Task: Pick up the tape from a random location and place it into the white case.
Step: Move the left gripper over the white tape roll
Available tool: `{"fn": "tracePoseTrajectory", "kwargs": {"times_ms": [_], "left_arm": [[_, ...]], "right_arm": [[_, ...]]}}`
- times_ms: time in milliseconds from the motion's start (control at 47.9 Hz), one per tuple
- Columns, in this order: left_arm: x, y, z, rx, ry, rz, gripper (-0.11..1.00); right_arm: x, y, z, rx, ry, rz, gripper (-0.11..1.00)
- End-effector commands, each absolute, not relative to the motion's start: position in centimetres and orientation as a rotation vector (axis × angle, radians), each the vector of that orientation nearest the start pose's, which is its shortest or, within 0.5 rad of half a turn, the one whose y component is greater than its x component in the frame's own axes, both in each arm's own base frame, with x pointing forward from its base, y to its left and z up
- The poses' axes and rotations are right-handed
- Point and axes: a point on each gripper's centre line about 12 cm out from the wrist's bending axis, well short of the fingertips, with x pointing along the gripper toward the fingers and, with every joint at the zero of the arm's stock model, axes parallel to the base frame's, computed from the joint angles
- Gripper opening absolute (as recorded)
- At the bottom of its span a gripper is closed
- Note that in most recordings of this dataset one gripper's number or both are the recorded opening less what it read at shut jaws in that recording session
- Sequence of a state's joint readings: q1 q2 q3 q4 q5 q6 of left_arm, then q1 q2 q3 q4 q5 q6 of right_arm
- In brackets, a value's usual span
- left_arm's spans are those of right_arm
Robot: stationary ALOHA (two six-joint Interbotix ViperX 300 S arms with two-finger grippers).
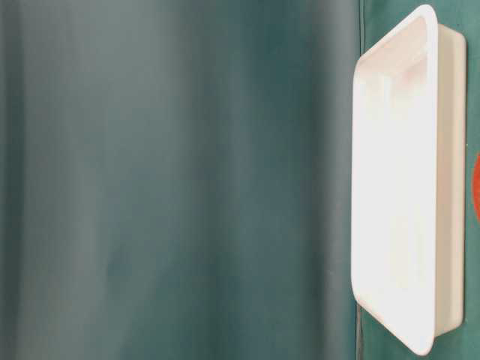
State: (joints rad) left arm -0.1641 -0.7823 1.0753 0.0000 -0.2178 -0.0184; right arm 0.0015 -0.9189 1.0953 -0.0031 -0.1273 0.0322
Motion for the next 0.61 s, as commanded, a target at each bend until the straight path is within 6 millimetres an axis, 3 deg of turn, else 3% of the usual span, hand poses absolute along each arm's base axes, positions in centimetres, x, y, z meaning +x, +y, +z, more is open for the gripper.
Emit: {"fn": "tracePoseTrajectory", "kwargs": {"times_ms": [0, 585], "left_arm": [[24.7, -4.2, 30.1, -0.016, 0.045, -0.169, 1.00], [34.2, -7.3, 31.5, -0.011, 0.068, -0.211, 1.00]], "right_arm": [[21.4, 0.0, 30.9, 0.026, 0.025, 0.000, 0.91], [21.4, 0.0, 30.6, 0.026, 0.040, 0.000, 0.91]]}}
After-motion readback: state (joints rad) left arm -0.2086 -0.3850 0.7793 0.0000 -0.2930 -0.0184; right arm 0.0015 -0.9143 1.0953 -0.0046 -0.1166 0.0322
